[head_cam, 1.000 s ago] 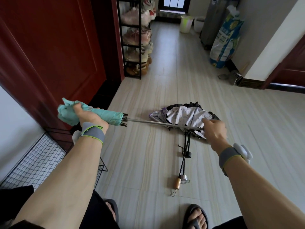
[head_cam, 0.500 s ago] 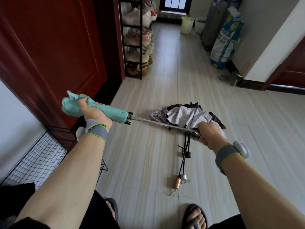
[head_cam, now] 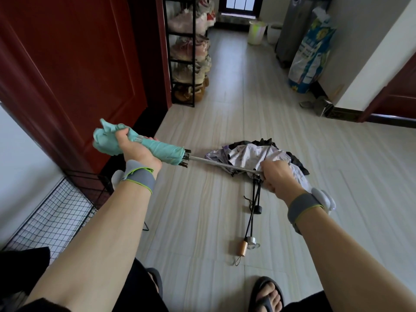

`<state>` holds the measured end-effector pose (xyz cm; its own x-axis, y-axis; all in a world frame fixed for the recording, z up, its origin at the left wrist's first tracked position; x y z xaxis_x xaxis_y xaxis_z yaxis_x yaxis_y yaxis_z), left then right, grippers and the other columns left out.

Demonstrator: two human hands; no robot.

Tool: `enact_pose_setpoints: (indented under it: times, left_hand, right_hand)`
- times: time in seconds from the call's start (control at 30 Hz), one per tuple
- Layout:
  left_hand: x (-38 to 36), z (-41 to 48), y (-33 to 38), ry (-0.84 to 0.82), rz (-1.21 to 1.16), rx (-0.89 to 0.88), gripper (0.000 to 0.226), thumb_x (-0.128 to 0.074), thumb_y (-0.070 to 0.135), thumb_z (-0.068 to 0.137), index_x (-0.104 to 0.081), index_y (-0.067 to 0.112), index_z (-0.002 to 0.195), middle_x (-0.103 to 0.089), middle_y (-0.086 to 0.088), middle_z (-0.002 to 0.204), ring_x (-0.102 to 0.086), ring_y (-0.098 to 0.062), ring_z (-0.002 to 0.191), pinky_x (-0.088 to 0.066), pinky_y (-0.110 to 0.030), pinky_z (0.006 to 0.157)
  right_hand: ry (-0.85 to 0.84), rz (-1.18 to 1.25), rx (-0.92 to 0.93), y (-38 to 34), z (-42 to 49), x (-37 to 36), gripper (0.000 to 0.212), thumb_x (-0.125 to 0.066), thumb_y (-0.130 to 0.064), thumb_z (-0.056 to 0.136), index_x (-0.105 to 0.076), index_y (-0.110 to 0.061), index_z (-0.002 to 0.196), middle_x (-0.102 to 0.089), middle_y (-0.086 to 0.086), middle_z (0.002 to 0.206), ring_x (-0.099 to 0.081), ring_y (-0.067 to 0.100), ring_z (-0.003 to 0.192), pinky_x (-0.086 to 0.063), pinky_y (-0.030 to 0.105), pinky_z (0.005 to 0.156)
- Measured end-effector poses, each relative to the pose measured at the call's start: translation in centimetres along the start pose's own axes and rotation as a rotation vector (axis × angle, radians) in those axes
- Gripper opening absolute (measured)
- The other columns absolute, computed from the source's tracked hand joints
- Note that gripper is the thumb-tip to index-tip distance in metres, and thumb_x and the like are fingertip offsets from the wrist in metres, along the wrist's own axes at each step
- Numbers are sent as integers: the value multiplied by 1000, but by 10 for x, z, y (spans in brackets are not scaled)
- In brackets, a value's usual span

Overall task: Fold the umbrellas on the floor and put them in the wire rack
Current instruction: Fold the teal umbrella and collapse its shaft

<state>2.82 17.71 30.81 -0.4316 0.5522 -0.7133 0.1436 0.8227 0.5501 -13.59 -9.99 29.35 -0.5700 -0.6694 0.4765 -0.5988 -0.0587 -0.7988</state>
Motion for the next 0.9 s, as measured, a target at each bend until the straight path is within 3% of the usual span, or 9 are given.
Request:
enact_pose_setpoints:
  times: [0.17,0.3,0.37,0.53,0.63,0.7,0.77,0.83,0.9]
  left_hand:
    - [2,-4,-8,120,31,44,41,-54,45,94,-37,18,68,-48,3,52,-49,-14,44,-46,-19,55]
    - [0,-8,-20,91,46,65,43,-55,46,93,-36,18,66,-46,4,46,-48,-14,40,-45,-20,54]
    - [-8,-13,-25,55,34,46,41,-58,44,92,-38,18,67,-45,2,51,-48,-15,41,-45,-21,51]
    - [-6,-9,-27,62,43,60,39,-62,42,89,-40,16,69,-44,-1,58,-48,-17,44,-46,-24,50]
    - [-7,-12,-20,77,46,84,38,-58,41,93,-39,17,70,-46,4,41,-48,-15,45,-46,-25,55]
    - [-7,-14,-16,96,65,93,39,-53,40,97,-39,17,69,-46,7,34,-48,-15,51,-45,-24,59]
    - [-4,-14,-13,106,59,97,39,-52,40,98,-40,17,69,-45,8,32,-48,-15,53,-45,-24,60]
    - [-3,-15,-13,90,57,95,39,-53,42,97,-40,16,70,-45,8,33,-51,-13,46,-45,-23,58]
    - [-5,-15,-12,54,55,83,40,-55,43,95,-40,16,70,-45,7,38,-50,-11,37,-46,-23,57]
  right_hand:
    - [459,124,568,-33,-30,8,49,-48,-26,104,-35,-10,60,-30,-2,52,-26,12,49,-23,22,47]
    - [290,46,444,-29,-25,-8,50,-46,-24,104,-39,-8,57,-38,0,54,-36,15,54,-32,22,52]
    - [171,42,287,-26,-18,-20,45,-45,-24,100,-41,-13,57,-48,3,60,-48,26,65,-41,31,63]
    - [-18,97,195,-17,-10,-25,33,-49,-31,97,-49,-14,69,-53,7,65,-48,24,61,-39,33,54]
    - [-111,167,389,-23,-22,-21,27,-61,-31,96,-56,-12,78,-60,7,65,-52,22,51,-40,31,47]
    - [-25,23,669,-28,-29,-17,18,-63,-33,96,-64,-17,86,-69,2,69,-59,19,52,-47,30,49]
    - [84,-218,866,-27,-32,-17,30,-59,-39,99,-67,-17,80,-64,0,58,-58,18,51,-49,30,51]
    - [161,-329,903,-23,-31,-22,46,-59,-36,99,-58,-10,61,-51,6,47,-46,23,44,-45,33,49]
    - [167,-286,791,-24,-29,-26,47,-61,-25,94,-49,-3,54,-42,12,45,-34,20,45,-37,30,49]
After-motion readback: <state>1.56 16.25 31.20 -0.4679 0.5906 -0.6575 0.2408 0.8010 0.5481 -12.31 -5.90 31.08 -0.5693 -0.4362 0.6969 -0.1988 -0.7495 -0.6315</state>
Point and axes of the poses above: each hand's wrist, its own z-axis towards the middle knuckle, its own x-axis out of the back of the hand, y = z × x, the point moved 3 cm from there along z, towards the middle knuckle
